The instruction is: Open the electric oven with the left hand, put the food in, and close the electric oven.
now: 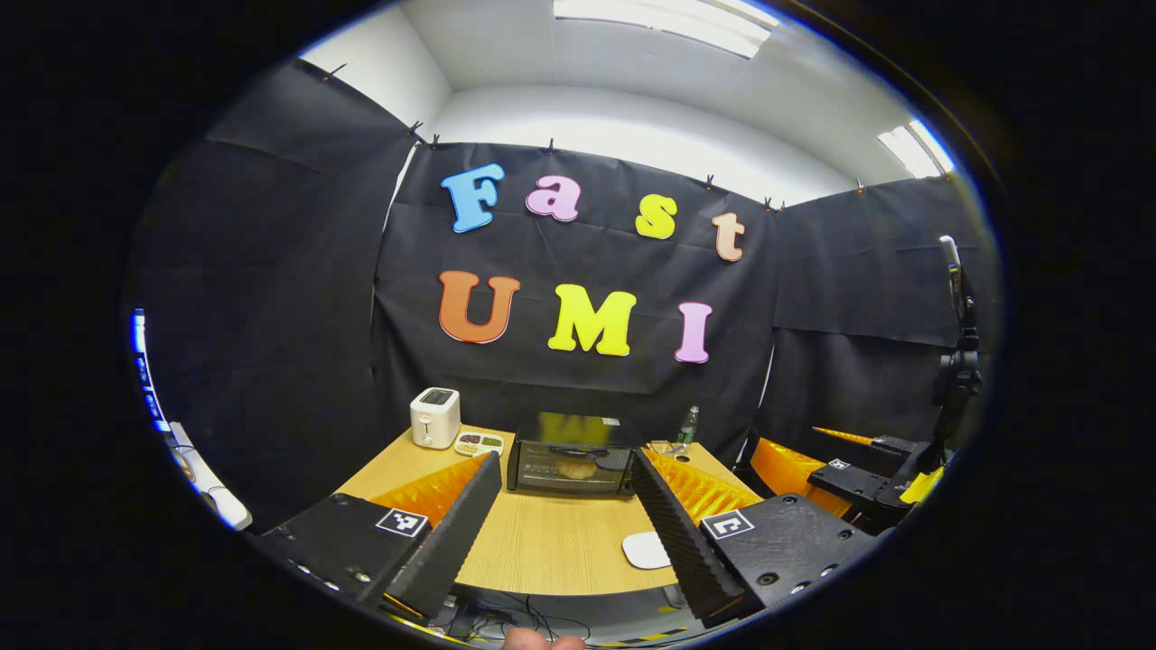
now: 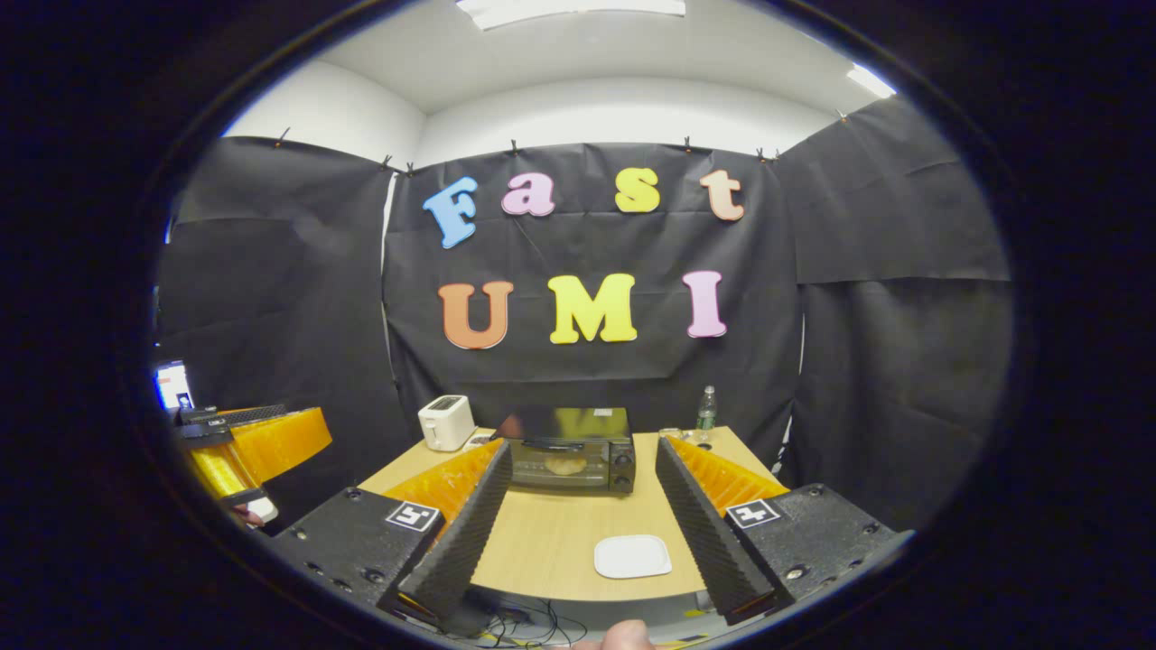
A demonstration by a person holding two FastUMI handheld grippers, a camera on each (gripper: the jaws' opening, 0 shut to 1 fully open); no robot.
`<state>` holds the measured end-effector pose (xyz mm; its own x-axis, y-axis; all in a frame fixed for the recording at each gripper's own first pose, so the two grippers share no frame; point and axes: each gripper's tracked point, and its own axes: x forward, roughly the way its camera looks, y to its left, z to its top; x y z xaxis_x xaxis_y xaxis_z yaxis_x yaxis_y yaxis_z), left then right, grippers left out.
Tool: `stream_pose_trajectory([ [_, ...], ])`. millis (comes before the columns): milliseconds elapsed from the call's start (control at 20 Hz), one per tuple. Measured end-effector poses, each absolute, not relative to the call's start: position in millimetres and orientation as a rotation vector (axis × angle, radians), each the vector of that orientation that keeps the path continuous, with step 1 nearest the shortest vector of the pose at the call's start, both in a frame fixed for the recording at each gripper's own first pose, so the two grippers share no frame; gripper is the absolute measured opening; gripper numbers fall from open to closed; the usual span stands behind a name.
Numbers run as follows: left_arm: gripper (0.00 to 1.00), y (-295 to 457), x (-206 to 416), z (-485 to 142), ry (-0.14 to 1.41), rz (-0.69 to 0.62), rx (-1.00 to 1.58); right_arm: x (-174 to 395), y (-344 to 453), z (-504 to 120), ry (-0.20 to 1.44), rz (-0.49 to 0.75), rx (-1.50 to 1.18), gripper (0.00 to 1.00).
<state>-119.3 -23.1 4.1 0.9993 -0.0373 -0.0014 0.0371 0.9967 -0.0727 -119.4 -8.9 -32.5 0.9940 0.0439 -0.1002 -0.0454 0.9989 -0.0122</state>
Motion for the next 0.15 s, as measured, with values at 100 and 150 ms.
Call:
stream_pose_trajectory([
  [100,0.94,-22.7,-118.1,6.5,0.000,-0.036,-0.077,-118.6,-13.1,-29.6,0.095,0.035,-0.013,0.96],
  [150,0.94,-22.8,-118.5,7.0,-0.003,-0.032,-0.081,-118.1,-13.8,-30.2,0.097,0.035,-0.012,0.96],
])
